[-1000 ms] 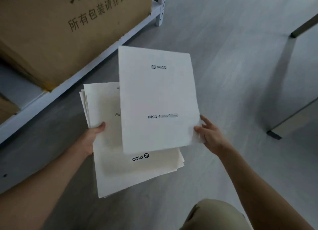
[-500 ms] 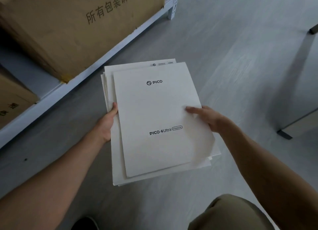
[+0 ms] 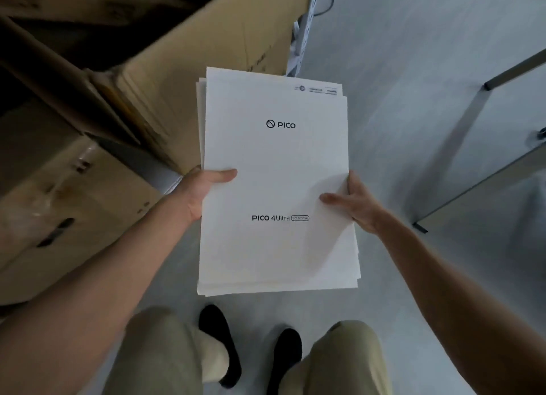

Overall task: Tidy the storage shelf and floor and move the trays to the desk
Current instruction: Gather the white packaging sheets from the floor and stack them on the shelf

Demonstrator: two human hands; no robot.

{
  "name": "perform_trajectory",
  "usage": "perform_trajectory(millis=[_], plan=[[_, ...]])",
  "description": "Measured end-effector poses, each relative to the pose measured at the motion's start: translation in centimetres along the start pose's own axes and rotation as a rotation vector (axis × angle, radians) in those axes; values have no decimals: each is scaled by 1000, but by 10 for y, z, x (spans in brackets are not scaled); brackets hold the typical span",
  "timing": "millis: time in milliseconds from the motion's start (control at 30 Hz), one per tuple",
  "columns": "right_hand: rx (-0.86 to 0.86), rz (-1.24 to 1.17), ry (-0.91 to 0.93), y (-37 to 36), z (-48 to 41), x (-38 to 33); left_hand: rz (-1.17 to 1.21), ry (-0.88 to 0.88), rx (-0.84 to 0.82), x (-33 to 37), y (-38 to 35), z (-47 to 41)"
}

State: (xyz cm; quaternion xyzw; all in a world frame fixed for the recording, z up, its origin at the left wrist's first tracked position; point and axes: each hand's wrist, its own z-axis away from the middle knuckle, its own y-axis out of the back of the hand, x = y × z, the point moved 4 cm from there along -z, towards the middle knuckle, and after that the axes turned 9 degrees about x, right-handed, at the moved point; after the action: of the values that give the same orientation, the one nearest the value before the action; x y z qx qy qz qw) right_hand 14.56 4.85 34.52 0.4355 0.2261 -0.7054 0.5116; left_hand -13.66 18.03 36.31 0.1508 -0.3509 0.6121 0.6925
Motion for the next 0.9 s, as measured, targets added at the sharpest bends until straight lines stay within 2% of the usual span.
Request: perform_trajectory(millis=[133,267,400,467,533,667,733,900], plan=[[10,-75,45,13,97,-109,63,-66,47,66,-10,110],[-114,-28,-56,43,197,-183,164,-148,80,124,-25,216],[-128,-417,-107,63,273,-213,269,-284,169,166,-35,305],[-107,-649,-102,51,302,-222,342,-340,234,173,-36,342],[-113,-768,-89,25,328,-235,438,-392,276,174,-39,379],[-214,-715,14,-41,379,-270,622,-472,380,162,-41,450],[-205,-675,30,-67,397,-282,693,-497,468,153,-29,484],[-340,-581,64,-130,430,-298,765,-601,537,140,19,563]])
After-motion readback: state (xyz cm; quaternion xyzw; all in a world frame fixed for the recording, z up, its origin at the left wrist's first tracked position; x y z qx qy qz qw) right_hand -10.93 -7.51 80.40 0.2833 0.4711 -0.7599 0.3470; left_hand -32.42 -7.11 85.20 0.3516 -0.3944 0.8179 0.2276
